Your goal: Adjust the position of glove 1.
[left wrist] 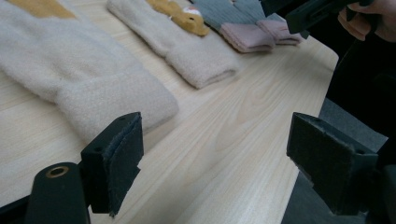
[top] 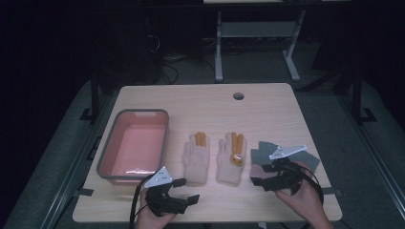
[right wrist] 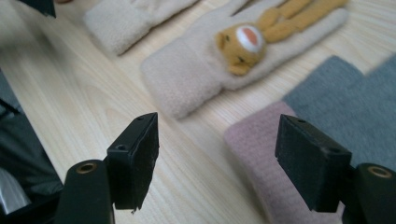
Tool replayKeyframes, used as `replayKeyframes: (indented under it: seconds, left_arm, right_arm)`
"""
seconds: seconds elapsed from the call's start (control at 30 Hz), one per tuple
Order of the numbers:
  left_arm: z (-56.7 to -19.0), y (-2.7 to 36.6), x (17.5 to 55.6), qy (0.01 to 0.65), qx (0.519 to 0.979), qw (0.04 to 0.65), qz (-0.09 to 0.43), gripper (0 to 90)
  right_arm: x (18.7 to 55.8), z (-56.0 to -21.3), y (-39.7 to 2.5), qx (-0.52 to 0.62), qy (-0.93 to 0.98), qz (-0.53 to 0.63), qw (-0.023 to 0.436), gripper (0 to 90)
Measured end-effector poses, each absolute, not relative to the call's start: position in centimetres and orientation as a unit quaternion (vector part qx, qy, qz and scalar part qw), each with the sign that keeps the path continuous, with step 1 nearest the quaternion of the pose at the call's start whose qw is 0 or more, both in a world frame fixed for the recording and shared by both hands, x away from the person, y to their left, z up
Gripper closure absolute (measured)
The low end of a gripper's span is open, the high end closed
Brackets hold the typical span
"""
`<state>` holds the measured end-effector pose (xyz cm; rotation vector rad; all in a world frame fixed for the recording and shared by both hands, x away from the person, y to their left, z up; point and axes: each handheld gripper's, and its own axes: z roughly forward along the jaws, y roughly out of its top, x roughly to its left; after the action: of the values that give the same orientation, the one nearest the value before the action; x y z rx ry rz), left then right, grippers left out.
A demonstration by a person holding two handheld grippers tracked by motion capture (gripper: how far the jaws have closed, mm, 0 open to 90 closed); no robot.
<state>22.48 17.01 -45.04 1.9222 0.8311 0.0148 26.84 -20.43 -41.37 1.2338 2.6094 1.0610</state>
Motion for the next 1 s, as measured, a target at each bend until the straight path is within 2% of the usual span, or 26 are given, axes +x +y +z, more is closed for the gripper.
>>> replayKeyframes:
  seconds: [0.53,0.83,1.0]
  left_arm:
    - [-44.9,17.3,22.5,0.346,0.796,0.496,0.027,19.3]
    - [-44.6,17.6,22.6,0.35,0.79,0.502,0.027,19.4]
    - [-44.7,17.7,22.5,0.349,0.791,0.502,0.026,19.4]
  right_arm:
    - [30.5,-36.9,-15.3,0.333,0.883,0.328,0.048,31.3]
    - [34.0,-38.0,-13.0,0.335,0.893,0.299,0.027,33.6]
    - [35.5,-39.7,-12.1,0.353,0.902,0.249,0.026,42.5]
